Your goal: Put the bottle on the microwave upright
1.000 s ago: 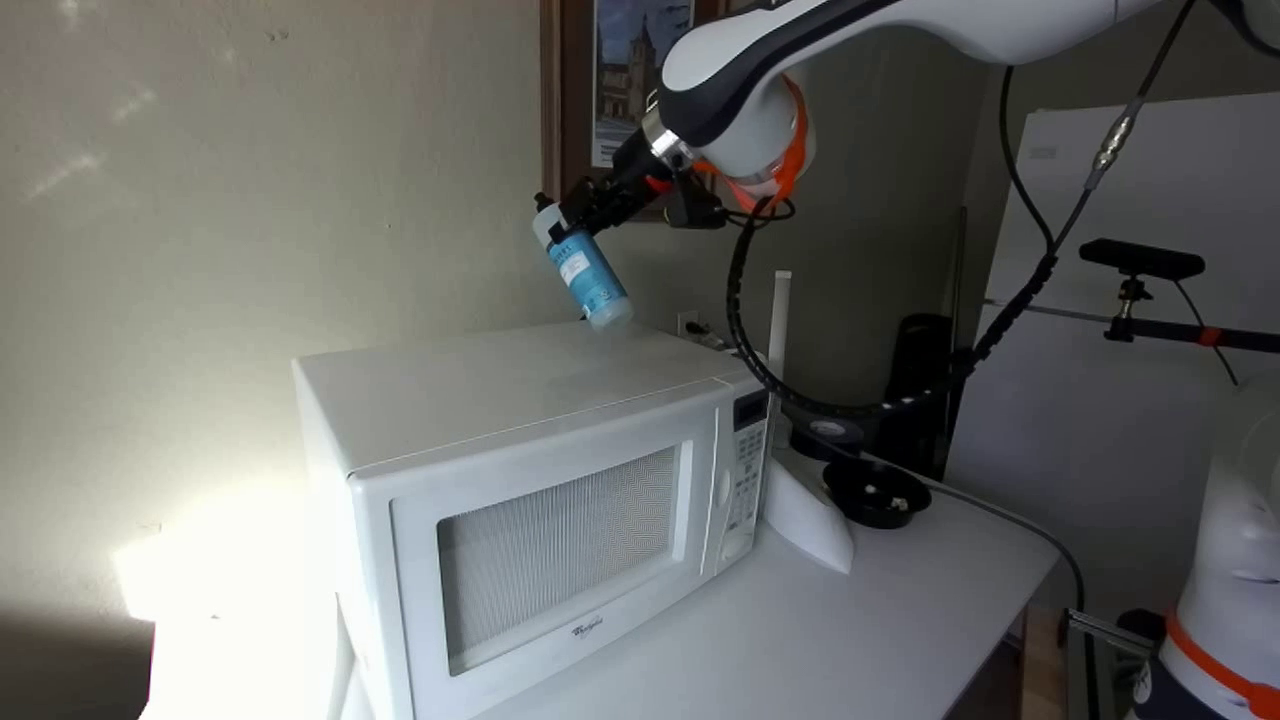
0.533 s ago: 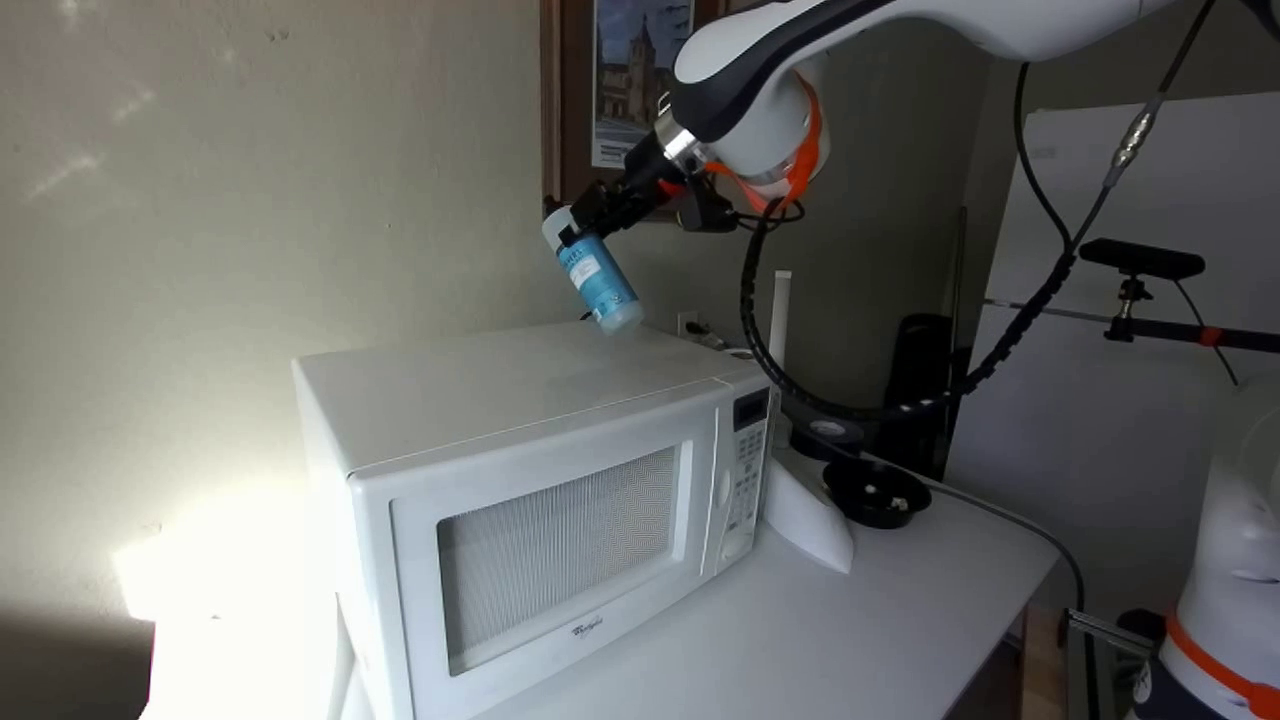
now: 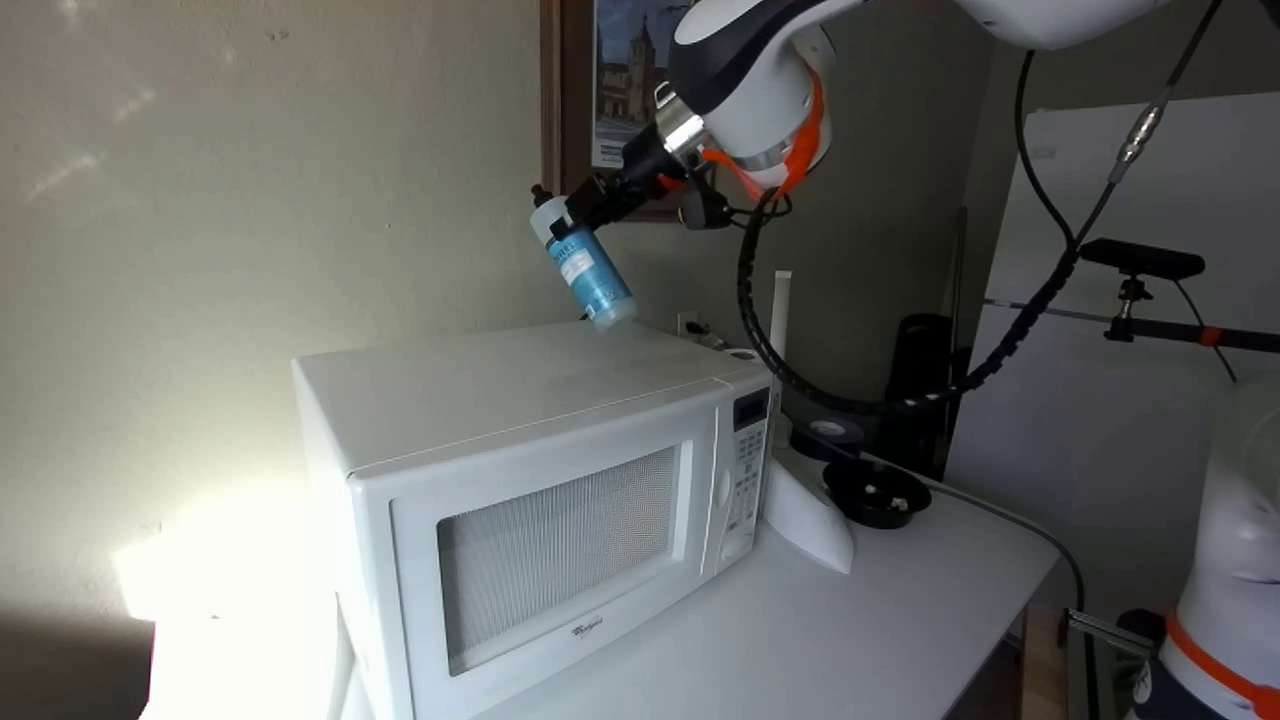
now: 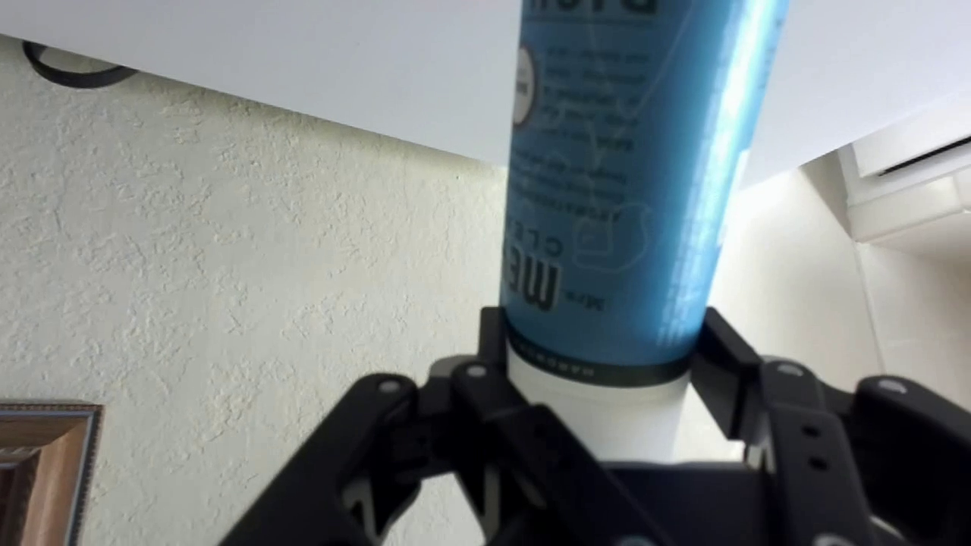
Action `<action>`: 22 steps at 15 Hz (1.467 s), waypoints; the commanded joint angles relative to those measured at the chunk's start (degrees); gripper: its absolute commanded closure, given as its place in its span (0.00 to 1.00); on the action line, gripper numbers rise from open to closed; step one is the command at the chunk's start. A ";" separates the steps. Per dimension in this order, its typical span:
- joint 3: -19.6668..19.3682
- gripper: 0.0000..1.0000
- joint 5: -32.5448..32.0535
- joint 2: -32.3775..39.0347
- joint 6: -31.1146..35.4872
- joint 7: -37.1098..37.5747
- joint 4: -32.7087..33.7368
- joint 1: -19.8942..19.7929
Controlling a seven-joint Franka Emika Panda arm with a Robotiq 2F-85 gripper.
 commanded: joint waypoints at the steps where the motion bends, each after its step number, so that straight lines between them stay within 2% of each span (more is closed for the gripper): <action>1: -1.88 0.65 9.12 -3.17 -3.03 -11.01 -2.55 2.09; 11: -5.90 0.65 31.40 -5.52 -9.47 -34.47 -4.45 3.64; 18: -5.64 0.65 41.00 -5.10 -9.47 -46.74 -5.75 4.03; 22: -5.77 0.65 49.66 -5.02 -10.26 -55.88 -5.54 4.44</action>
